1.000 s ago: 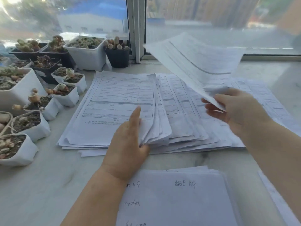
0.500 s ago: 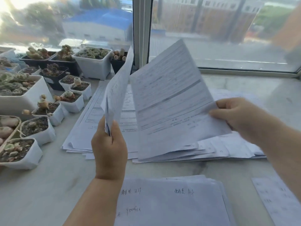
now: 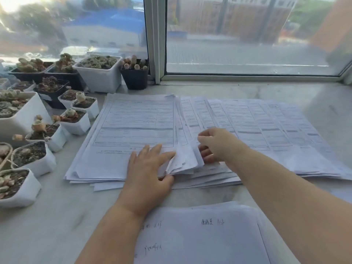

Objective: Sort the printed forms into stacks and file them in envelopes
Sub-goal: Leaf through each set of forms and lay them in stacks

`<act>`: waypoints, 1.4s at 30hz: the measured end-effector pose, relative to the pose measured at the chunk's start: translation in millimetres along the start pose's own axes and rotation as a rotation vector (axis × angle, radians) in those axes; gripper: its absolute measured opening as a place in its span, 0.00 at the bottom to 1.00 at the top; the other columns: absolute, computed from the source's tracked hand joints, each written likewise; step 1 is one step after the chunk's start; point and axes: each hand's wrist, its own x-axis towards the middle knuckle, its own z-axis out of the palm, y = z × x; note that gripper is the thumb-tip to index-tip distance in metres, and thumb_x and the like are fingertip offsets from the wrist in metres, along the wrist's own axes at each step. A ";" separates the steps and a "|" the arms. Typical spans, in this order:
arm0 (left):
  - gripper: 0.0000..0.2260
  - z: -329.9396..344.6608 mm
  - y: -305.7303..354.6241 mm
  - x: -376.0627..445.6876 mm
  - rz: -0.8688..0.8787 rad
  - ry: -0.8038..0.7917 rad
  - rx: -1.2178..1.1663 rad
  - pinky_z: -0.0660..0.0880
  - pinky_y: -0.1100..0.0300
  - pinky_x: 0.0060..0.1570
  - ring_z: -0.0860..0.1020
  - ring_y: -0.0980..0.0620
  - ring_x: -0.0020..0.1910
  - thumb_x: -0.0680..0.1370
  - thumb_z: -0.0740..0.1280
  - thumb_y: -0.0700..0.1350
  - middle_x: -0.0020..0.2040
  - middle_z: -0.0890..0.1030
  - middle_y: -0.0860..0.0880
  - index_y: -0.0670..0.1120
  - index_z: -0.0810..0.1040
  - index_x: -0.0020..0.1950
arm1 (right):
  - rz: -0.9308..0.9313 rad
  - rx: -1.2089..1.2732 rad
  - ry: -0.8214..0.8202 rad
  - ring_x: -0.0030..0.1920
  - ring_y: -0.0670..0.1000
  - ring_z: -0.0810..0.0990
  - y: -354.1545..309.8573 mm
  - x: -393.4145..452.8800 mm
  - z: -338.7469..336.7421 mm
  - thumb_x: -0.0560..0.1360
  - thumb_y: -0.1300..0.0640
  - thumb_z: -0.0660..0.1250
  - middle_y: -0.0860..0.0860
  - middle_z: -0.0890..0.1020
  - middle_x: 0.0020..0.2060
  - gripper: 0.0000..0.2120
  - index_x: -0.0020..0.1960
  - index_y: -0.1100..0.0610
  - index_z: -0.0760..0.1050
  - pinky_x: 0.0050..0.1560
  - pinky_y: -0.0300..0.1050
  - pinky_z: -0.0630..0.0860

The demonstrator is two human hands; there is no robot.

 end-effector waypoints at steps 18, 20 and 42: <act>0.27 -42.3 75.9 -18.3 0.117 -0.242 0.395 0.53 0.51 0.74 0.57 0.47 0.75 0.77 0.62 0.61 0.76 0.60 0.45 0.51 0.66 0.73 | 0.120 -0.184 -0.009 0.32 0.44 0.79 151.8 -299.5 -37.7 0.74 0.56 0.69 0.48 0.82 0.30 0.02 0.45 0.51 0.76 0.41 0.36 0.74; 0.23 -37.3 102.7 -63.2 0.197 -0.184 0.195 0.56 0.56 0.72 0.62 0.49 0.73 0.78 0.64 0.56 0.74 0.65 0.47 0.49 0.69 0.71 | 0.100 -0.205 0.014 0.31 0.43 0.78 156.7 -315.5 -30.9 0.73 0.54 0.70 0.48 0.81 0.31 0.05 0.46 0.49 0.74 0.38 0.34 0.73; 0.03 -1.0 125.9 -322.8 0.151 -0.306 -0.324 0.68 0.71 0.57 0.75 0.63 0.55 0.75 0.71 0.48 0.52 0.77 0.62 0.56 0.83 0.45 | 0.091 0.381 -0.041 0.47 0.49 0.84 187.7 -383.3 -4.3 0.76 0.64 0.66 0.55 0.83 0.49 0.12 0.56 0.51 0.73 0.47 0.40 0.80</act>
